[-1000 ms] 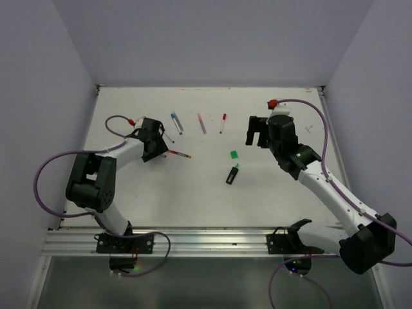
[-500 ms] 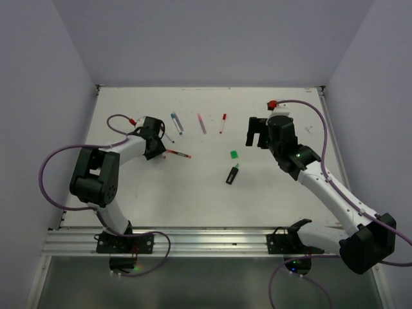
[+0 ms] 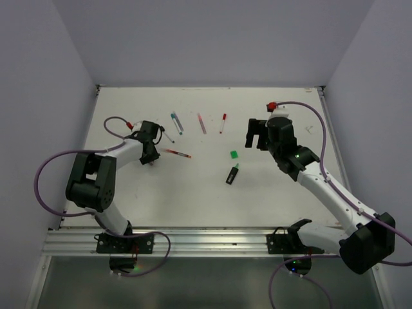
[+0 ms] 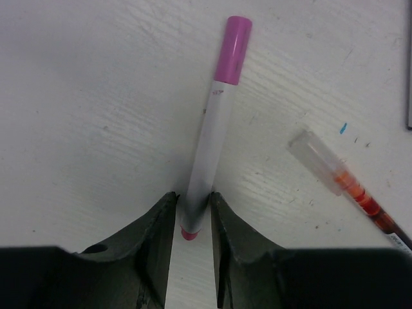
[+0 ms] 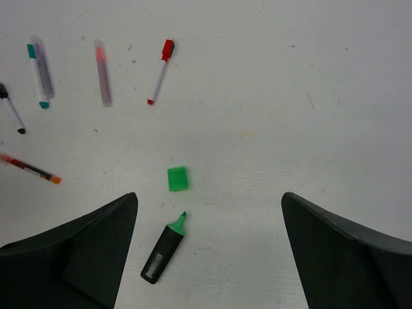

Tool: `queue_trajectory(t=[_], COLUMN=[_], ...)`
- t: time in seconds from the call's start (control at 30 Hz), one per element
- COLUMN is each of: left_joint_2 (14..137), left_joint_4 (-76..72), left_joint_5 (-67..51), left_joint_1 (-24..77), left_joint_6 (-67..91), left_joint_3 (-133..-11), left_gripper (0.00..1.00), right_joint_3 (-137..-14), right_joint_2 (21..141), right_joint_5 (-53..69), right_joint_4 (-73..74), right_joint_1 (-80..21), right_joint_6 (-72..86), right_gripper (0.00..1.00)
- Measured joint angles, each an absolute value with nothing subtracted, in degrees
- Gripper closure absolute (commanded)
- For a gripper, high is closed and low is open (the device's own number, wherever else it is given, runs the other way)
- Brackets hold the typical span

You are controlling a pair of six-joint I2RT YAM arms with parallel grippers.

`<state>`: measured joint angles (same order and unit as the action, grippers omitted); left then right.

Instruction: Open the pen caps

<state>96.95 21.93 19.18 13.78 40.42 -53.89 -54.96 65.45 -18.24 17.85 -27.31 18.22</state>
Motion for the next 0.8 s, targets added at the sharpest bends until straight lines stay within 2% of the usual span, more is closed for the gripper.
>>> queue_trajectory(t=[0.13,0.37,0.5,0.53,0.6,0.8], left_joint_2=[96.3,97.5,99.4,99.8,100.3,100.2], left_joint_4=[22.3,22.3,22.3,22.3,22.2,22.3], left_joint_5=[19.3,17.2,16.2,16.2,16.1,15.3], left_joint_1=[13.5,12.1,11.2,11.0,10.8,10.6], left_joint_6=[38.2,35.2,33.5,33.2,32.6,31.8], left_joint_3=[-53.1,-54.4,-56.6,-57.1,-57.7,-58.0], left_gripper=[0.6,0.62,0.71,0.85,0.99,1.0], right_joint_3=[-54.6,-54.3,-54.3,-54.3,-54.3,-54.3], right_joint_2=[65.5,65.5,65.9,66.0,66.4,67.4], right_joint_5=[-17.6,-15.4,-14.6,-14.2,-13.7,-10.3], right_joint_4=[17.5,16.9,16.3,16.1,15.7,14.2], right_joint_1=[-27.3,-27.3,-27.3,-27.3,-27.3,-27.3], right_joint_6=[18.7,19.5,19.7,19.8,20.0,20.4], right_gripper=[0.02,0.02,0.03,0.03,0.03,0.05])
